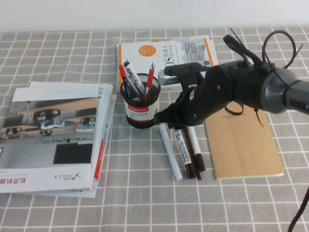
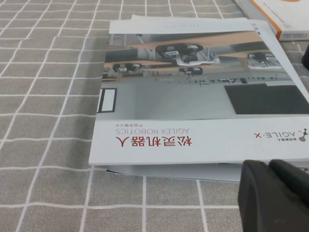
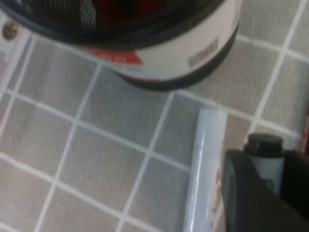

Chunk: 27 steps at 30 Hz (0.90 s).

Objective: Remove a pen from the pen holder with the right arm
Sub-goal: 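Take a marker out of the pen holder and lay it on the table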

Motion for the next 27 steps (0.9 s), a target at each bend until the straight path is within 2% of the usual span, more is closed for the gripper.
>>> trace_joint_plan(k=[11,19,27], right_arm=[[0.000,0.000,0.000,0.000,-0.044,-0.003,0.0572],[0.000,0.000,0.000,0.000,-0.038,-0.003,0.0506],[0.000,0.000,0.000,0.000,-0.018,-0.003,0.0495]], left_arm=[[0.000,0.000,0.000,0.000,0.000,0.000,0.0680],[0.000,0.000,0.000,0.000,0.000,0.000,0.0680],[0.000,0.000,0.000,0.000,0.000,0.000,0.0680]])
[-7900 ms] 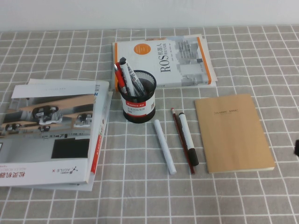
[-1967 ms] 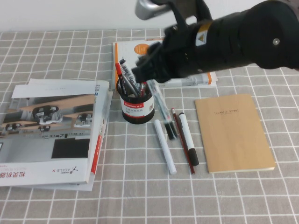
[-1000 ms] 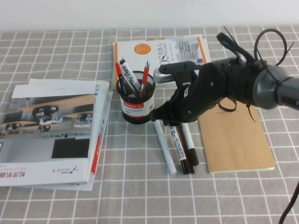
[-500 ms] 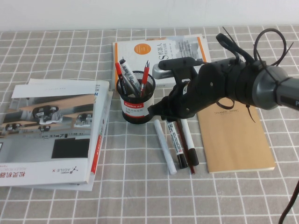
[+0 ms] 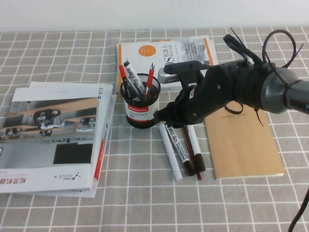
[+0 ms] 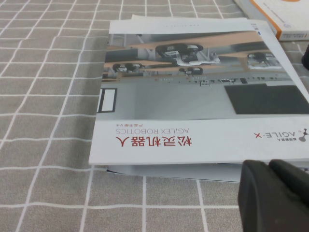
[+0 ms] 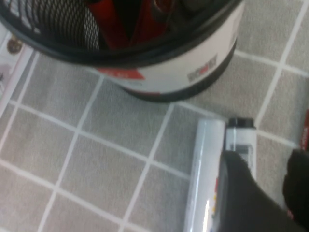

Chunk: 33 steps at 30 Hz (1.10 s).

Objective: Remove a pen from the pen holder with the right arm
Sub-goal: 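Take a marker out of the pen holder and lay it on the table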

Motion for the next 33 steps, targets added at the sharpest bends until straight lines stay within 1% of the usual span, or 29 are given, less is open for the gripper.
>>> trace_joint_plan(k=[3,5,9,12,19,25,33], right_arm=[[0.000,-0.026,0.000,-0.012,0.040,0.000,0.0500],[0.000,-0.062,0.000,-0.030,0.081,0.000,0.0526],[0.011,-0.194,0.061,-0.072,0.117,0.000,0.0633],[0.023,-0.325,0.169,-0.087,0.115,0.000,0.0673],[0.024,-0.639,0.379,-0.110,0.154,0.000,0.0687],[0.024,-0.831,0.517,-0.152,0.264,0.004,0.0688],[0.024,-1.044,0.670,-0.129,0.333,0.004,0.0688]], left_arm=[[0.000,0.000,0.000,0.000,0.000,0.000,0.0680],[0.000,0.000,0.000,0.000,0.000,0.000,0.0680],[0.000,0.000,0.000,0.000,0.000,0.000,0.0680],[0.000,0.000,0.000,0.000,0.000,0.000,0.0680],[0.000,0.000,0.000,0.000,0.000,0.000,0.0680],[0.000,0.000,0.000,0.000,0.000,0.000,0.0680],[0.000,0.000,0.000,0.000,0.000,0.000,0.0680]])
